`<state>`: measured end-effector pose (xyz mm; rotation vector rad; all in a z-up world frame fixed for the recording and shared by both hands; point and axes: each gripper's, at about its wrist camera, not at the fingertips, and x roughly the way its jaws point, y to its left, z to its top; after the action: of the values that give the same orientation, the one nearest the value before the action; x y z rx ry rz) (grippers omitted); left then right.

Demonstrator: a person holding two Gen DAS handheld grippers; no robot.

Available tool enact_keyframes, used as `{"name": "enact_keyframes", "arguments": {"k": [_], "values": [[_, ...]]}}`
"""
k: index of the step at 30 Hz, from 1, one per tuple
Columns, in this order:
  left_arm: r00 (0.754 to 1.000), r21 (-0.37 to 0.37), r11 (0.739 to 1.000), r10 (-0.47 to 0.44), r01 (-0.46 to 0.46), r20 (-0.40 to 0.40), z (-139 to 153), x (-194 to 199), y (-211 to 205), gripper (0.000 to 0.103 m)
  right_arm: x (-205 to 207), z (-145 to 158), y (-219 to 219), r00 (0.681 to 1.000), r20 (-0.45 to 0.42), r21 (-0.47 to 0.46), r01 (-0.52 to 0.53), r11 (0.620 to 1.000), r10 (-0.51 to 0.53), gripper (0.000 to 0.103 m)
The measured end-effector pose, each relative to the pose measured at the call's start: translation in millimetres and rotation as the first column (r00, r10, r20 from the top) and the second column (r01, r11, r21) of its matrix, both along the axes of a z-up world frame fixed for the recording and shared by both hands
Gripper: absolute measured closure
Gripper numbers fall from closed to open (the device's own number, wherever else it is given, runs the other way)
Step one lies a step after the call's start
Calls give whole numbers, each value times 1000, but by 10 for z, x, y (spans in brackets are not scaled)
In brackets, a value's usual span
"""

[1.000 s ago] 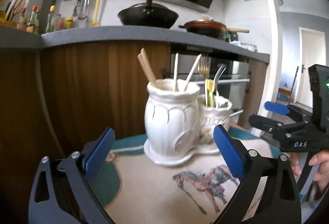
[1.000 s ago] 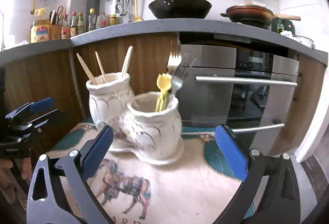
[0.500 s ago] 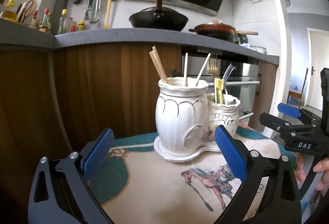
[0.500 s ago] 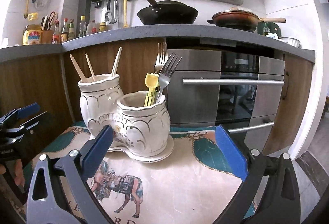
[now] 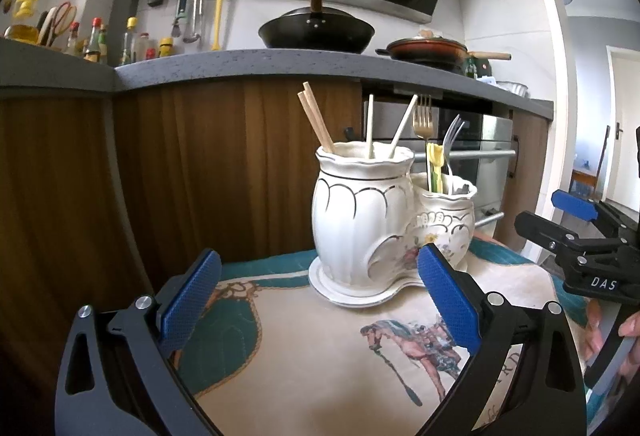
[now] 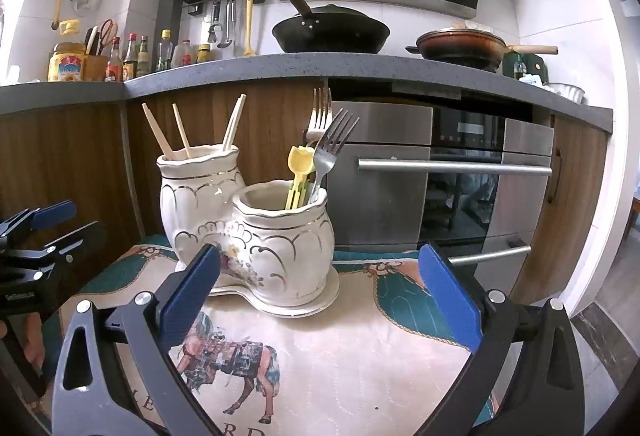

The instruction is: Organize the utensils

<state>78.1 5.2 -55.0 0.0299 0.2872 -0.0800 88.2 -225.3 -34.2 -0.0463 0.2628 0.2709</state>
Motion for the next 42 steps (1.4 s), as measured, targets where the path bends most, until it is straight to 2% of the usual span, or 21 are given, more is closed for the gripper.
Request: {"name": "enact_keyframes", "arguments": {"k": [42], "values": [[999,3,999,36,-36,-12,-31,9,45,7,7,-17,9,1000,-6,-3,1,1000,-1,5]]}}
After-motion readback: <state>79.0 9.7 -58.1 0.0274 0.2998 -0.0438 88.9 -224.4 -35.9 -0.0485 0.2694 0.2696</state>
